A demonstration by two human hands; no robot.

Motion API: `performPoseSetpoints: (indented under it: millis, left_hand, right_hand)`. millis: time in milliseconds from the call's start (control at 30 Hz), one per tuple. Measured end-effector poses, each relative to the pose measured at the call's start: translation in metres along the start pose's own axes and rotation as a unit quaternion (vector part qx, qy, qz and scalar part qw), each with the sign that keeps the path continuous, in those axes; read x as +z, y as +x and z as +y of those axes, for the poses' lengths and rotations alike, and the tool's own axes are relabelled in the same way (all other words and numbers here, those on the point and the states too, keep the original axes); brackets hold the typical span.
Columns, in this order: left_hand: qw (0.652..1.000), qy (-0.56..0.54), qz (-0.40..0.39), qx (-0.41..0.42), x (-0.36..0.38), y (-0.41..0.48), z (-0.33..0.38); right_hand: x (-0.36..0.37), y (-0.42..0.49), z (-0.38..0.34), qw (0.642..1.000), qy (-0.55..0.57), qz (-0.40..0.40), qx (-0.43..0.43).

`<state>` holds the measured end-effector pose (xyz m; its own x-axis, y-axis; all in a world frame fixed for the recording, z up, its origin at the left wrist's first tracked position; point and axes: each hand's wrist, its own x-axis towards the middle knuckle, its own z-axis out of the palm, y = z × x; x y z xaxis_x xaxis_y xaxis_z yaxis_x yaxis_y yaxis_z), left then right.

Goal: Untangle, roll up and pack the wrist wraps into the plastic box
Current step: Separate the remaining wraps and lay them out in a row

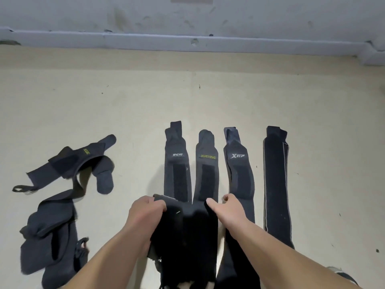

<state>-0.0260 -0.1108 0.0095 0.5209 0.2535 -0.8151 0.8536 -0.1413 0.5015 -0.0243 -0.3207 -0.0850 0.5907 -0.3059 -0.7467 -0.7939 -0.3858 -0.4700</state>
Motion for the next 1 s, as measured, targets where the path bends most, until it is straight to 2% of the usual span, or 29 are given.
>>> performPoseSetpoints:
  millis: [233, 367, 500, 667, 867, 967, 1000]
  left_hand:
    - [1.000, -0.009, -0.005, 0.007, -0.002, 0.029, -0.009]
    - [1.000, -0.021, -0.010, 0.010, 0.001, 0.037, -0.007]
    - [1.000, -0.015, -0.015, 0.021, 0.007, 0.036, -0.005]
    - [0.999, 0.010, -0.003, 0.036, 0.015, 0.032, -0.007]
    - [0.999, 0.021, 0.010, 0.044, 0.017, 0.030, -0.006]
    - [0.999, 0.009, 0.013, 0.050, 0.022, 0.030, -0.003]
    - [0.999, 0.009, 0.010, 0.053, 0.026, 0.030, -0.002]
  right_hand:
    - [0.022, 0.027, -0.002, 0.990, -0.126, 0.055, -0.009]
    - [0.026, 0.029, 0.000, 0.986, -0.144, 0.074, -0.026]
    - [0.026, 0.031, 0.001, 0.985, -0.161, 0.020, -0.063]
    - [0.022, 0.030, 0.000, 0.991, -0.100, -0.044, -0.075]
    - [0.012, 0.028, 0.005, 0.983, -0.139, 0.060, -0.107]
    - [-0.008, 0.024, 0.011, 0.926, -0.259, 0.195, -0.196]
    - [-0.014, 0.023, 0.014, 0.908, -0.302, 0.209, -0.201]
